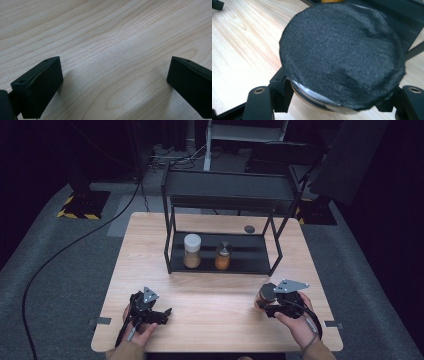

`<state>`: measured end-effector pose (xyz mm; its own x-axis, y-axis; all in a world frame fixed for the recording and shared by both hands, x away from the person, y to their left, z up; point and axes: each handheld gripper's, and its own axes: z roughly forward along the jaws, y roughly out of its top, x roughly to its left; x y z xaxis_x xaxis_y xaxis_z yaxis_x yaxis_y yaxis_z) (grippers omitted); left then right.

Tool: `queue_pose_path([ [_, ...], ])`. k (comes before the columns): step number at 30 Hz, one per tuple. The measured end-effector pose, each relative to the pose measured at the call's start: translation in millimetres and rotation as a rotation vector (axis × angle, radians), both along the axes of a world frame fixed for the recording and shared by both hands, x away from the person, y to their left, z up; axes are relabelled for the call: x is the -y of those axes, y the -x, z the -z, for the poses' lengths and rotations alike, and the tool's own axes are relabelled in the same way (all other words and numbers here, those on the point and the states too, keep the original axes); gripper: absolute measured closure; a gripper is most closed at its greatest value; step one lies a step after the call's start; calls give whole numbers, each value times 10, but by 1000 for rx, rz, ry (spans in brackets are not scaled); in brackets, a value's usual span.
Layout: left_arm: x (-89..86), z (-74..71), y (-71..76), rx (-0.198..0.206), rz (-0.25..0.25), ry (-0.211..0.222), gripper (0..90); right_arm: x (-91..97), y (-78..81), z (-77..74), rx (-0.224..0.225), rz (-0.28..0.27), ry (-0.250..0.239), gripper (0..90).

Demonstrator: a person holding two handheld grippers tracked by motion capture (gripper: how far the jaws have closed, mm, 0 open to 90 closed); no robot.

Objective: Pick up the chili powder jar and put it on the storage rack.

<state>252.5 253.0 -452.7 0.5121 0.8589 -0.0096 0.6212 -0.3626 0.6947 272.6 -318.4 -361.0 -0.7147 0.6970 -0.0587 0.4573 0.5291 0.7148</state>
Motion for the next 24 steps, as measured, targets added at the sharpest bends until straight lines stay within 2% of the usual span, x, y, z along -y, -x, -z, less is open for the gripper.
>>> queue_pose_path([
  [12, 4, 1, 5, 1, -2, 0, 2, -72, -190, -207, 27, -26, -3, 313],
  [21, 9, 0, 10, 0, -7, 1, 2, -78, -328, -357, 45, -22, -11, 313],
  [24, 8, 1, 9, 1, -6, 0, 2, -96, -375, -417, 51, -26, -1, 313],
])
